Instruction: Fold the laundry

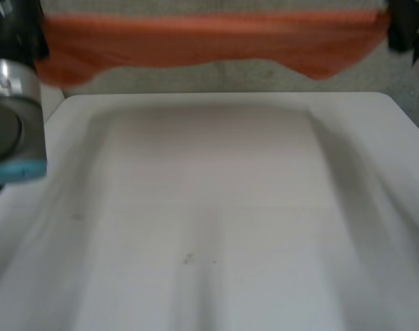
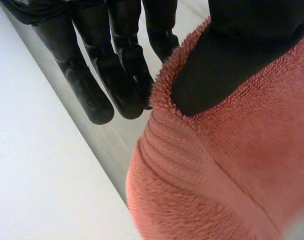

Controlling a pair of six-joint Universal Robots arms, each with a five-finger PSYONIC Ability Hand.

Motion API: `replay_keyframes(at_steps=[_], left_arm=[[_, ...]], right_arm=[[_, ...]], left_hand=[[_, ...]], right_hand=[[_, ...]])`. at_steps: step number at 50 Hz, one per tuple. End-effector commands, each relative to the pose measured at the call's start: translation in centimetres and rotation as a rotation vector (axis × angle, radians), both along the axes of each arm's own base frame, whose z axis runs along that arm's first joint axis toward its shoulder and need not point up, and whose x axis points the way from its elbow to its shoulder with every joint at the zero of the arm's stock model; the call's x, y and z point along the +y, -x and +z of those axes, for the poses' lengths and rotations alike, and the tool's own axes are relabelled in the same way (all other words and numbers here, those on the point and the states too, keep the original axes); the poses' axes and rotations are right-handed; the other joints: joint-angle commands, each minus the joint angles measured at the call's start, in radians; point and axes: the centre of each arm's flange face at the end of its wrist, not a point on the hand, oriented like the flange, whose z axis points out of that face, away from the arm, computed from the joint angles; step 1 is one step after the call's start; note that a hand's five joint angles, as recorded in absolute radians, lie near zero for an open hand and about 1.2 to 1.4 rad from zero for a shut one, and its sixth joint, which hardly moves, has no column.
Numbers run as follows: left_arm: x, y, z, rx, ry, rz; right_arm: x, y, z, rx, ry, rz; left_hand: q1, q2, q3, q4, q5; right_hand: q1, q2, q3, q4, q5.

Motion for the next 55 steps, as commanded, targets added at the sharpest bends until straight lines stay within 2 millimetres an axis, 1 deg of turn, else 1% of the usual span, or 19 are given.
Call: replay_keyframes(at_steps=[1,2,3,4,5,6,7,9,11,14,15,16,18,19,21,28,40,48,55], left_arm=[[2.4,-0.7,-10.9,-0.079,-0.319,-0.003],[2.4,-0.7,-10.9,-0.079,-0.32,-0.003],[2.9,-0.5,-13.2,-0.1,-0.385,-0.013],[3.2,-0.4,-15.0,-0.116,-0.437,-0.017],[3.2,-0.4,-15.0,-0.116,-0.438,-0.017],[3.4,-0.4,-16.5,-0.127,-0.484,-0.016],[3.6,-0.5,-17.6,-0.134,-0.52,-0.016],[3.8,-0.5,-18.4,-0.144,-0.549,-0.016],[4.1,-0.6,-19.0,-0.152,-0.579,-0.015],[4.6,-0.8,-19.5,-0.166,-0.642,-0.013],[4.9,-1.0,-19.7,-0.174,-0.679,-0.01],[4.9,-1.0,-19.7,-0.174,-0.68,-0.01],[6.0,-1.4,-19.5,-0.192,-0.765,-0.003],[6.0,-1.4,-19.5,-0.192,-0.765,-0.003],[7.0,-1.8,-18.8,-0.208,-0.838,0.006],[8.2,-2.5,-16.6,-0.207,-0.892,0.016],[6.0,-4.7,-13.8,-0.161,-0.828,0.048],[4.4,-5.7,-13.1,-0.131,-0.874,-0.07],[3.0,-6.0,-13.1,-0.125,-0.905,-0.089]], right_arm=[[1.8,-0.2,-7.2,0.059,-0.228,0.072],[2.4,-0.3,-9.2,0.07,-0.298,0.086],[3.0,-0.4,-11.5,0.089,-0.376,0.101],[3.0,-0.4,-11.6,0.089,-0.377,0.101],[3.4,-0.3,-13.8,0.105,-0.449,0.1],[3.6,-0.2,-15.2,0.115,-0.5,0.091],[3.6,-0.2,-15.2,0.116,-0.5,0.091],[4.5,0.0,-17.0,0.134,-0.579,0.089],[4.7,0.1,-17.3,0.136,-0.599,0.086],[5.2,0.3,-17.6,0.138,-0.625,0.084],[5.2,0.3,-17.6,0.138,-0.625,0.084],[5.1,0.6,-17.7,0.136,-0.632,0.075],[5.1,1.1,-17.9,0.132,-0.641,0.062],[5.0,1.6,-18.1,0.127,-0.651,0.051],[5.1,1.9,-18.3,0.125,-0.661,0.045],[5.6,3.2,-18.3,0.112,-0.679,0.023],[5.2,4.1,-18.3,0.106,-0.68,0.025],[5.4,4.0,-18.4,0.106,-0.685,0.036],[5.5,4.0,-18.5,0.106,-0.692,0.035]], left_hand=[[0.229,0.178,0.18,0.18,0.204],[0.229,0.178,0.18,0.18,0.204],[0.229,0.178,0.18,0.18,0.204],[0.229,0.178,0.18,0.18,0.204],[0.229,0.178,0.18,0.18,0.204],[0.229,0.178,0.18,0.18,0.204],[0.229,0.178,0.18,0.18,0.204],[0.229,0.178,0.18,0.18,0.204],[0.229,0.178,0.18,0.18,0.204],[0.074,0.023,0.025,0.024,0.049],[-0.098,-0.148,-0.147,-0.147,-0.122],[-0.099,-0.15,-0.148,-0.149,-0.124],[-0.371,-0.422,-0.42,-0.421,-0.396],[-0.372,-0.423,-0.421,-0.422,-0.397],[-0.571,-0.621,-0.62,-0.62,-0.595],[-0.903,-0.954,-0.952,-0.953,-0.928],[-0.877,-0.928,-0.926,-0.927,-0.902],[-0.845,-0.896,-0.894,-0.895,-0.87],[-0.76,-0.811,-0.809,-0.81,-0.785]], right_hand=[[0.431,0.215,0.206,0.204,0.241],[0.431,0.215,0.206,0.204,0.241],[0.431,0.215,0.206,0.204,0.241],[0.431,0.215,0.206,0.204,0.241],[0.431,0.215,0.206,0.204,0.241],[0.431,0.215,0.206,0.204,0.241],[0.431,0.215,0.206,0.204,0.241],[0.431,0.215,0.206,0.204,0.241],[0.431,0.215,0.206,0.204,0.241],[0.431,0.215,0.206,0.204,0.241],[0.431,0.215,0.206,0.204,0.241],[0.431,0.215,0.206,0.204,0.241],[0.431,0.215,0.206,0.204,0.241],[0.431,0.215,0.206,0.204,0.241],[0.431,0.215,0.206,0.204,0.241],[0.431,0.215,0.206,0.204,0.241],[0.431,0.215,0.206,0.204,0.241],[0.431,0.215,0.206,0.204,0.241],[0.431,0.215,0.206,0.204,0.241]])
